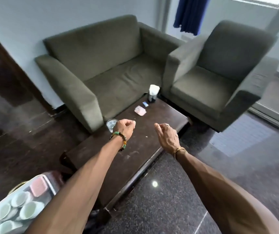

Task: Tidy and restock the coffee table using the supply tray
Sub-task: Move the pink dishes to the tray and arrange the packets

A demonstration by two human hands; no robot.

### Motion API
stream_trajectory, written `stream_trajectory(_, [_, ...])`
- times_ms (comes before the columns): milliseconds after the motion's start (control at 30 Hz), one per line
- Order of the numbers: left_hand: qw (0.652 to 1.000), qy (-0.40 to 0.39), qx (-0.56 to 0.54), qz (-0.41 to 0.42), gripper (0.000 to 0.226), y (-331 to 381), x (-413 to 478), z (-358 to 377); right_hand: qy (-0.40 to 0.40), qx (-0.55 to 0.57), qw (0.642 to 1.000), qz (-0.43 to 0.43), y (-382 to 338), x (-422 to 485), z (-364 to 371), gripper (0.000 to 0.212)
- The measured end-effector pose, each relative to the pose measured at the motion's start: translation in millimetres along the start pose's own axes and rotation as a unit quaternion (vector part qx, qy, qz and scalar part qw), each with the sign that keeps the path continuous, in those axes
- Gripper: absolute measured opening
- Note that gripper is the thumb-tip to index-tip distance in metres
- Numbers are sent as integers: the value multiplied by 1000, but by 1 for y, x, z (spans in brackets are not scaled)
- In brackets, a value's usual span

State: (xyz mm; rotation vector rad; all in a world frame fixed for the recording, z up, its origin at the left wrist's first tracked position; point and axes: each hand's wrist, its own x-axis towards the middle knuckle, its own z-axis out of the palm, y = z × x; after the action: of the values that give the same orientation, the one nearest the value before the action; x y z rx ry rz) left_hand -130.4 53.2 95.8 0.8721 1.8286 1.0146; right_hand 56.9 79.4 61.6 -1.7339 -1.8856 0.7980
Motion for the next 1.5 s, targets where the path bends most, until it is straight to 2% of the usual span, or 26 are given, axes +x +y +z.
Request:
stream_trajectory(100, [999,-31,1,28,24,25,-8,66,11,11,999,30,48,4,-45,49])
stream_trajectory(300, [992,-95,34,78,22,83,-13,172,103,42,990,81,118,21,-140,47])
stream_trajectory(433, [986,-133,55,85,20,94,-6,231,135,59,981,129,160,26,-173,40])
stream_trajectory(500, [984,-147,68,74,12,93,1,261,138,59,977,151,183,29,-180,39])
stream_trajectory(567, [981,-164,78,70,7,93,11,286,136,51,975,170,199,35,-186,39])
stream_trajectory(667, [976,-184,96,70,11,103,31,321,148,53,968,198,219,51,-199,41])
stream_trajectory(1000, [969,-208,111,71,8,178,98,387,194,69,955,214,241,142,-263,42])
stream_trajectory(1100, [971,-203,112,57,7,182,115,402,175,73,958,216,251,166,-265,42])
stream_trajectory(1267, [976,-187,110,27,5,183,147,425,92,48,973,207,276,221,-263,43])
stream_trajectory(1500, [993,-91,77,1,5,216,197,434,28,31,989,144,275,323,-286,43])
